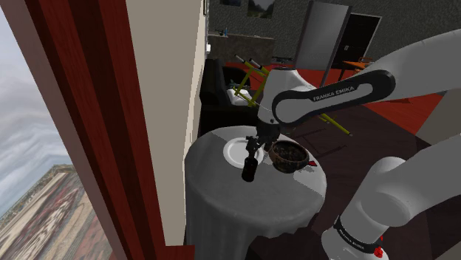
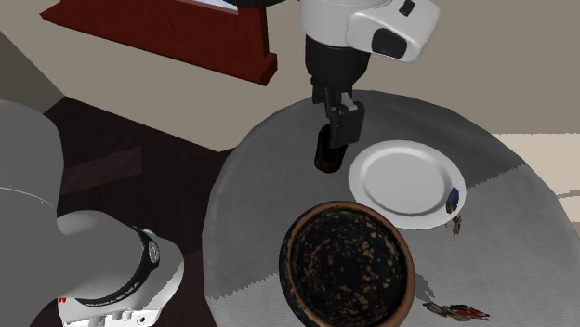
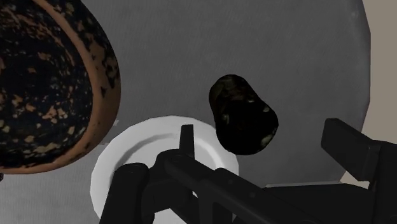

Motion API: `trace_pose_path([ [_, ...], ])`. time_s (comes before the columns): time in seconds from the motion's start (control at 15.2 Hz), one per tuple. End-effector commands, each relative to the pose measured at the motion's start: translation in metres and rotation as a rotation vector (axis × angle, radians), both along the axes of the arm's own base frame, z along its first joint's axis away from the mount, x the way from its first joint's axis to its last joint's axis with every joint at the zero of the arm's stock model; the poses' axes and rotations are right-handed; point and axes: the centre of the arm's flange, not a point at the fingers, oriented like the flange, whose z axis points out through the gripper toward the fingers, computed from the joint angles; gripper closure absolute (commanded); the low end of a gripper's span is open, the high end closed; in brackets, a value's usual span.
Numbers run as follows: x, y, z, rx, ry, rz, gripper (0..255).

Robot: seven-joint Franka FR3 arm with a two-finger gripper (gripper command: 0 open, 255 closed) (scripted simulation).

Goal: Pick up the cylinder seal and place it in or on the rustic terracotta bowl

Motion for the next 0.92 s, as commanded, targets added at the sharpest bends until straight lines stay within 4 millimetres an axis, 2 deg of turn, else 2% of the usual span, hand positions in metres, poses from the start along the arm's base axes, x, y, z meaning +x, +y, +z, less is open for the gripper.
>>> trace_pose_path([
  [0.0, 0.008, 0.007, -0.023, -0.010, 0.002, -0.016, 0],
  [0.53, 0.012, 0.009, -0.068, -0.014, 0.003, -0.020, 0],
  [0.86, 0.012, 0.009, -0.071, -0.014, 0.003, -0.020, 0],
])
